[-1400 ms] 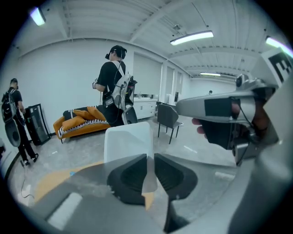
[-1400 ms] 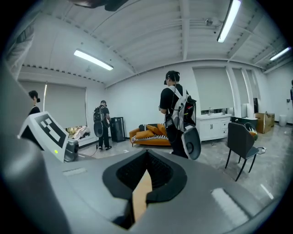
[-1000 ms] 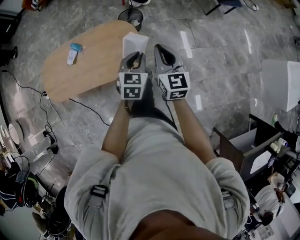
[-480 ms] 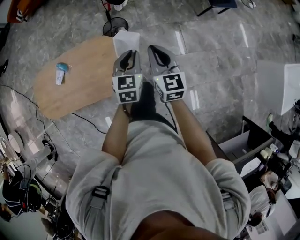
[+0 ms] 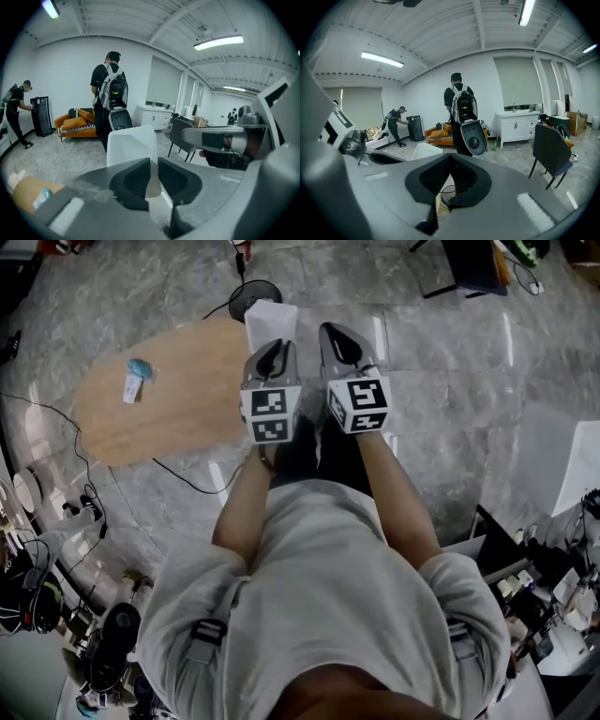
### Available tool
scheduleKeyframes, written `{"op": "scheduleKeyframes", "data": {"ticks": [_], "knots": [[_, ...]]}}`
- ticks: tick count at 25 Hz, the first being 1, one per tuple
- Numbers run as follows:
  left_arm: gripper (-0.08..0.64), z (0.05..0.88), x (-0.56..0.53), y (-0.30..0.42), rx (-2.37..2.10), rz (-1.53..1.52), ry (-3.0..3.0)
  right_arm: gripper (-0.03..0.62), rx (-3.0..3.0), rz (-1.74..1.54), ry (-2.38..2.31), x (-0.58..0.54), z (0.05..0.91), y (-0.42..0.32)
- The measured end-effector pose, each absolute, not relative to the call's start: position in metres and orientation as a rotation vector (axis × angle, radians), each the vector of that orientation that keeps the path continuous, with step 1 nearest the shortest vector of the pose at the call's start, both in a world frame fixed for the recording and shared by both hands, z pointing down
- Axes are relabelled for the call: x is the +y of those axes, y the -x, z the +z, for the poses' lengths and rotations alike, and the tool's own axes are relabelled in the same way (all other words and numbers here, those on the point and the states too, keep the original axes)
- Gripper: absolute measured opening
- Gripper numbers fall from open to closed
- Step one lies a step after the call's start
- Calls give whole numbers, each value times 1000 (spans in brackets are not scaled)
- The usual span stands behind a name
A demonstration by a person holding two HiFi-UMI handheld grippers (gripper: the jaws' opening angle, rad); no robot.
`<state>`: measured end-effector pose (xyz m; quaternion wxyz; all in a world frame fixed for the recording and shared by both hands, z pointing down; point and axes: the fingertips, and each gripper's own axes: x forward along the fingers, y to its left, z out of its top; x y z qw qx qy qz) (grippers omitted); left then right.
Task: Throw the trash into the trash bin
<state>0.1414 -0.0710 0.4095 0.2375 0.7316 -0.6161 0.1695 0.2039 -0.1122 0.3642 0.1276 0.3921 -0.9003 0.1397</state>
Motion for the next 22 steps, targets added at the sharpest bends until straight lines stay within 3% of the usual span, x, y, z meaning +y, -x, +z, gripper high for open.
{"op": "scheduleKeyframes", "data": {"ticks": [9, 22], "knots": [[75, 441, -126, -88, -1793, 431, -1823, 8, -2641, 417, -835, -171, 412, -132], [75, 554, -214, -37, -1837, 386, -1519, 8, -2619, 444, -453, -281, 529, -68]]}}
